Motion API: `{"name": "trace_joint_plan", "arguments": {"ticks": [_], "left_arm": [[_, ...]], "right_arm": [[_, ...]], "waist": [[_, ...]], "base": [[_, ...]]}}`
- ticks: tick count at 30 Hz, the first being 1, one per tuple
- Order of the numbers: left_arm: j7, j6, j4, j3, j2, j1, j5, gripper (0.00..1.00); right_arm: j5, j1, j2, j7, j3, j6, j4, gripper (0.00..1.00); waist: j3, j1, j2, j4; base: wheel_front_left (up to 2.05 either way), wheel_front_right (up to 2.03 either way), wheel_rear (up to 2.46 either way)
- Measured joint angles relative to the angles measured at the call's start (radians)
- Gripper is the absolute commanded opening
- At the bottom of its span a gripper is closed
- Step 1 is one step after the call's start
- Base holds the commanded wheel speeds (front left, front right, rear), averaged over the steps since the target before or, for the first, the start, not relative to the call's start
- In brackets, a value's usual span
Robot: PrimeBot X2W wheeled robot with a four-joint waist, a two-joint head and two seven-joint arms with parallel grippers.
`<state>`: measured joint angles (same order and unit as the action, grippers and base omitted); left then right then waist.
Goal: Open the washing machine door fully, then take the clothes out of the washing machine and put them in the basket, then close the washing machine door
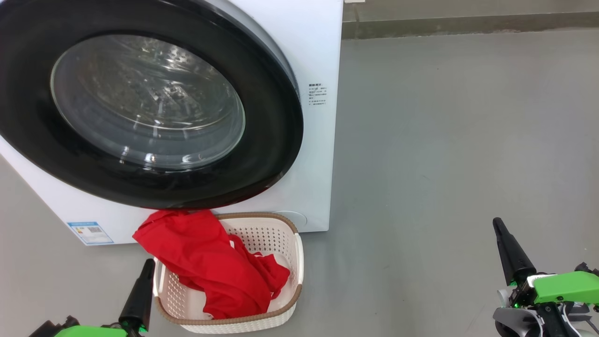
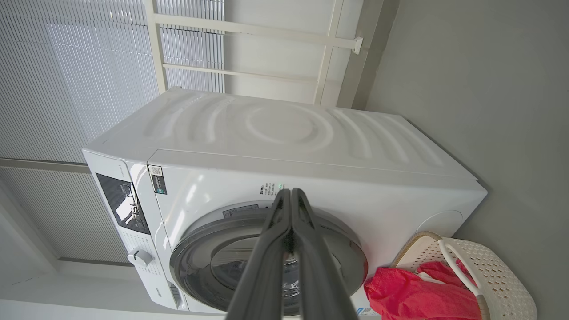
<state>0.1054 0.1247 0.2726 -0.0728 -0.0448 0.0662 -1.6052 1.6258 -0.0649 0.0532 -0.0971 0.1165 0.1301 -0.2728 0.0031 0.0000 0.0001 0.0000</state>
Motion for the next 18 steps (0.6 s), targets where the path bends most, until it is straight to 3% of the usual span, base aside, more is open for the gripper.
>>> {"name": "trace_joint_plan", "arguments": {"ticks": [18], "left_arm": [[0.000, 0.000, 0.000, -0.001, 0.000, 0.000, 0.000, 0.00]], "right_arm": [[-0.001, 0.000, -0.002, 0.000, 0.002, 0.000, 0.000, 0.00]], "waist": [[0.000, 0.0000, 0.0000, 0.000]], "base": [[0.00, 0.00, 0.00]]}}
